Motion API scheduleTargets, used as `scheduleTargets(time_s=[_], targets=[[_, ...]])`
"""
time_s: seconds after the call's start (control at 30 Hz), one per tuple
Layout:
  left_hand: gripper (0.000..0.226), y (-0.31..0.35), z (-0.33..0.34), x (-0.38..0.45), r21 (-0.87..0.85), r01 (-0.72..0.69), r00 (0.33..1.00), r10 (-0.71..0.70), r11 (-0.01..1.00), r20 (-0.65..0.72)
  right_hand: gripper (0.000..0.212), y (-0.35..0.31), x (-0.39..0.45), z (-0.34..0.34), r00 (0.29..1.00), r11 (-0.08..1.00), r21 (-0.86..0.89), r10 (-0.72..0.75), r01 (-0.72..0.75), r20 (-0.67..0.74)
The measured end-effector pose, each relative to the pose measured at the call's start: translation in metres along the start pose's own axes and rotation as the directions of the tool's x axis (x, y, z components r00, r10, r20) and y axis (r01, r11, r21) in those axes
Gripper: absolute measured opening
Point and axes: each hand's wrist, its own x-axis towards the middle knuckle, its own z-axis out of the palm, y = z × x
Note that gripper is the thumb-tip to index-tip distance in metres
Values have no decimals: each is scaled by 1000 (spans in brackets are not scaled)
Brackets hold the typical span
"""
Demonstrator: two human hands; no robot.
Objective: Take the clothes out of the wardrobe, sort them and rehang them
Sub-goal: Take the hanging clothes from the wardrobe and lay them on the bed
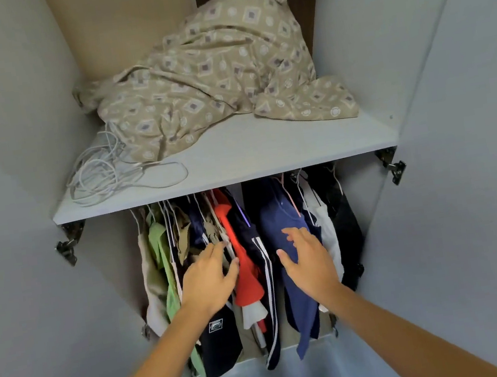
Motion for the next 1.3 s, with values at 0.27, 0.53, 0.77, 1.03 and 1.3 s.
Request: scheduleTargets(time_s=[0.27,0.53,0.77,1.03,1.3], targets=[[56,5,52,69,-242,112,993,-98,964,70,50,33,49,6,995,995,-26,99,-100,-32],[66,18,118,139,-298,288,958,-276,910,83,62,75,117,30,991,978,-162,134,-130,9],[66,21,165,183,-343,373,923,-383,862,40,51,107,150,63,986,971,-178,164,-161,6],[20,14,186,204,-560,393,858,-510,729,-63,17,120,159,95,990,984,-113,135,-139,-40],[23,18,193,214,-593,411,855,-518,693,-13,20,112,172,87,990,990,78,124,-119,-62]])
